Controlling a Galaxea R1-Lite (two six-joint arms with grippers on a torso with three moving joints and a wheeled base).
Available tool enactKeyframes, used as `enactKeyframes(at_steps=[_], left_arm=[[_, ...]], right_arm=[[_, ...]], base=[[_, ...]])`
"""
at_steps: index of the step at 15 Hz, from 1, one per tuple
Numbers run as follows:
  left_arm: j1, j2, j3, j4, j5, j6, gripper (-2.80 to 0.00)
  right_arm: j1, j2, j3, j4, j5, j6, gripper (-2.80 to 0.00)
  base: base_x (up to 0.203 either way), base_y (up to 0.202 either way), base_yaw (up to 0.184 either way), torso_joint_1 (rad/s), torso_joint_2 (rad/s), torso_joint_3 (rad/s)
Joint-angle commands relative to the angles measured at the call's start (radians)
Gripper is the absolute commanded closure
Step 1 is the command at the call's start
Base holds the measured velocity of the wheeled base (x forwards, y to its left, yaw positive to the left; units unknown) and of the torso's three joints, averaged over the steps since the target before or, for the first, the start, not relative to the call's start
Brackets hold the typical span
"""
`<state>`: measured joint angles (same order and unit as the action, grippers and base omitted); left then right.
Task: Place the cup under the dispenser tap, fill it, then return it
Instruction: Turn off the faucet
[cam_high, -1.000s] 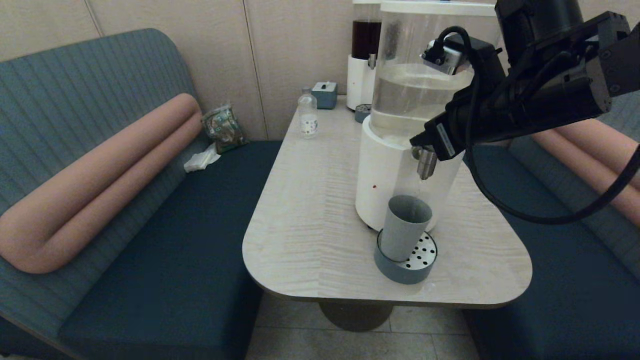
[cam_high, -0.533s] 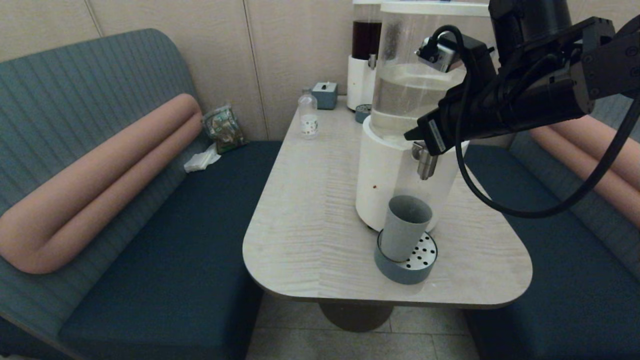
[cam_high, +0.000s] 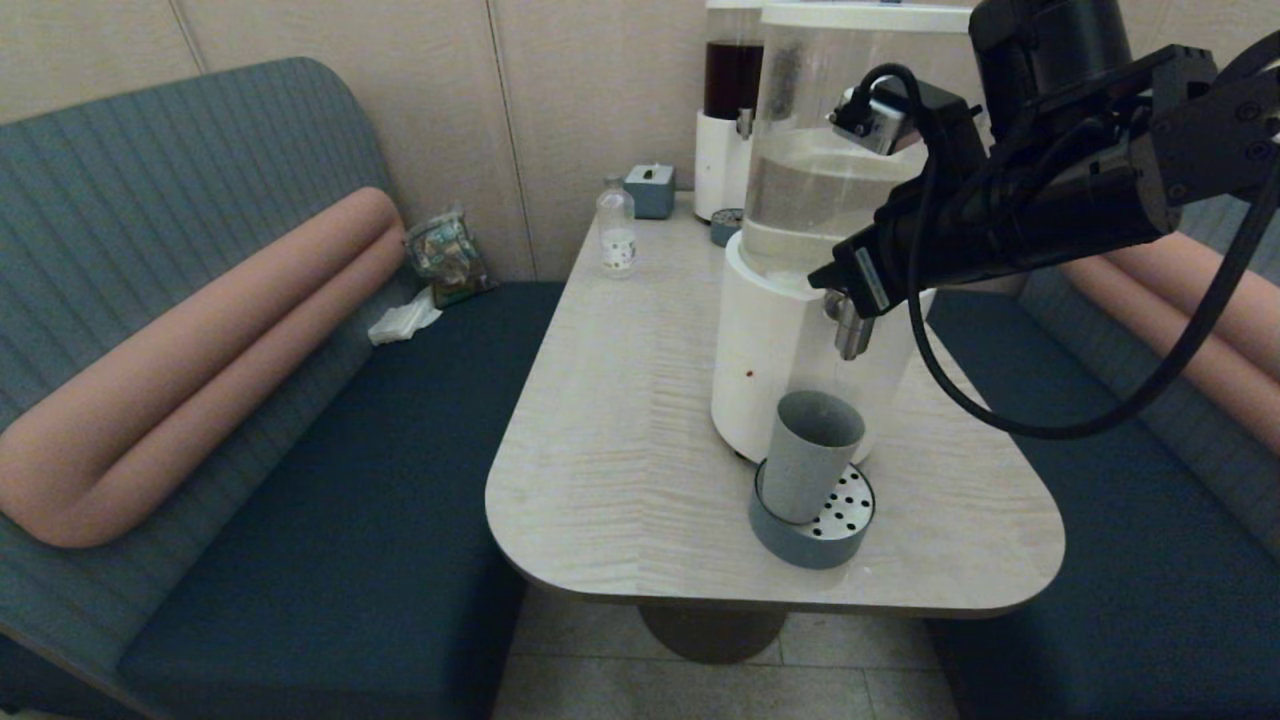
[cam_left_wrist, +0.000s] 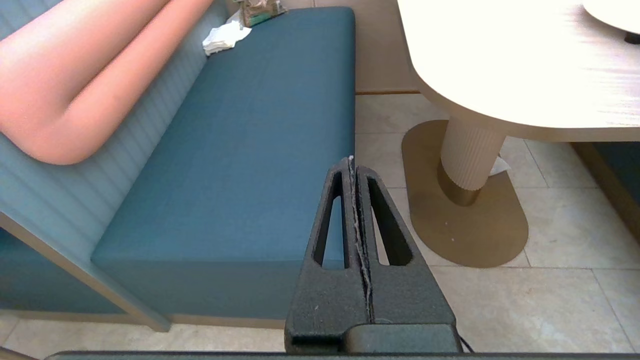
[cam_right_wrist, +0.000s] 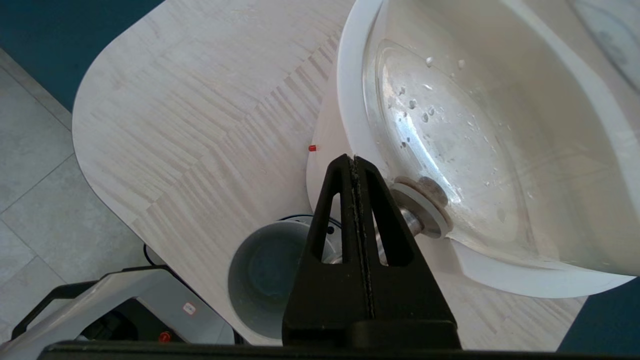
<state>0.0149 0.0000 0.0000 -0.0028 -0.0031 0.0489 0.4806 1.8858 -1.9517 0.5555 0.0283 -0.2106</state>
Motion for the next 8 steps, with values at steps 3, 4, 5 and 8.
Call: enactKeyframes(at_steps=[3,4,5,8], left_arm=[[0.000,0.002,0.000,0.000,0.000,0.000,0.00],[0.000,0.002,0.001,0.000,0.000,0.000,0.00],[0.000,0.002,0.000,0.000,0.000,0.000,0.00],[0.000,0.002,0.000,0.000,0.000,0.000,0.00]], right_arm=[[-0.002,0.004,0.000,0.004,-0.002,-0.001,0.00],[-0.004,0.006,0.000,0.004,-0.007,0.000,0.00],[-0.005,0.007,0.000,0.003,-0.010,-0.001,0.00],[-0.007,0.013,-0.001,0.001,-0.018,-0.001,0.00]], base=[[0.000,0.000,0.000,0.000,0.00,0.000],[0.000,0.000,0.000,0.000,0.00,0.000],[0.000,0.000,0.000,0.000,0.00,0.000],[0.000,0.000,0.000,0.000,0.00,0.000]])
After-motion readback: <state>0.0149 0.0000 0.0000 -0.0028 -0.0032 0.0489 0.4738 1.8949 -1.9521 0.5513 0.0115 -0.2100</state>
